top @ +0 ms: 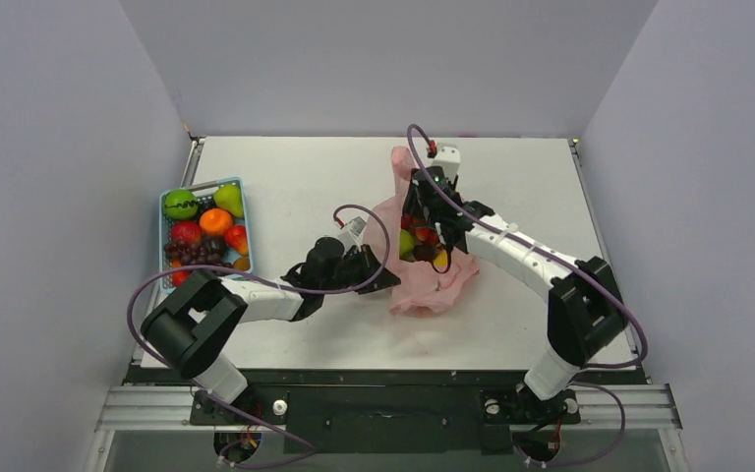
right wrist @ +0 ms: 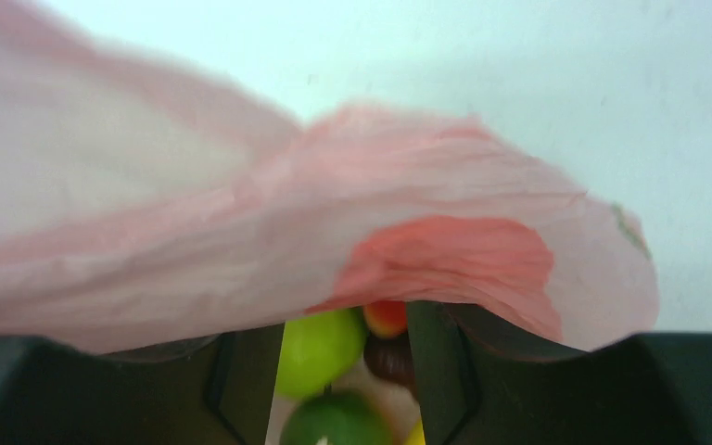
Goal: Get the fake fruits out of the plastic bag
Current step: Adjust the plastic bag at the center of the board.
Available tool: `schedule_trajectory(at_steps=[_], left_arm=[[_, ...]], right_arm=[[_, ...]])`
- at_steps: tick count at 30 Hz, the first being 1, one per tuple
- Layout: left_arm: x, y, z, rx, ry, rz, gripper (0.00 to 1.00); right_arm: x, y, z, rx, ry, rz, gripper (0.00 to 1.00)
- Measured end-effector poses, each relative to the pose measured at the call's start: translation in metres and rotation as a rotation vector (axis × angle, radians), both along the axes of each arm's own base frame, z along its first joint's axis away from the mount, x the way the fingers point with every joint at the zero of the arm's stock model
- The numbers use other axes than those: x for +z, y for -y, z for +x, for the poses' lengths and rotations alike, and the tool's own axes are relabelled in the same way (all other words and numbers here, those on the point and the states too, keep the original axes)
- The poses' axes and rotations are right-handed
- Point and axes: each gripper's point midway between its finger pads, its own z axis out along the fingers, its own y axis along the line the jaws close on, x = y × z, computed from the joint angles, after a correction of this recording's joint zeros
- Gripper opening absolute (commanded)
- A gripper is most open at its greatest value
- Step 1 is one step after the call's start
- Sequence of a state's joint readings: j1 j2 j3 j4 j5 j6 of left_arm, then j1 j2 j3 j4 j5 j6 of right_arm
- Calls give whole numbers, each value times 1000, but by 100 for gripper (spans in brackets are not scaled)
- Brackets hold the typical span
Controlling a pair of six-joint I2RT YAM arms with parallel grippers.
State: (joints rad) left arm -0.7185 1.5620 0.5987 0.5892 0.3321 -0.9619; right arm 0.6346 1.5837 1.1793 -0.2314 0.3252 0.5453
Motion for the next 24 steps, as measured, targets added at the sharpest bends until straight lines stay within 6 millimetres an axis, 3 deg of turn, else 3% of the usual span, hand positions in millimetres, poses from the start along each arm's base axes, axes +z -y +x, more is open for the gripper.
schedule_trajectory(at_steps=[3,7,10,12,15,18,24], left_arm=[[-8,4,2,-7,-11,3,0],[-2,6,3,-1,10,-17,0],[4,1,3,18,29,-18,0],[8,0,4,26,39,-17,8],[15,1,7,27,55,-15,28],[22,2,10,31,69,-22,37],[28,-6,11,61,92,16,43]], right_arm=[[10,4,40,-56,46,-34,46],[13,13,89,-108,85,-106,49],[6,17,113,-107,85,-161,52],[-4,21,120,-91,54,-197,54],[-9,21,114,-48,-7,-213,60],[-3,18,96,-8,-53,-212,66],[24,19,9,104,-99,-139,69]])
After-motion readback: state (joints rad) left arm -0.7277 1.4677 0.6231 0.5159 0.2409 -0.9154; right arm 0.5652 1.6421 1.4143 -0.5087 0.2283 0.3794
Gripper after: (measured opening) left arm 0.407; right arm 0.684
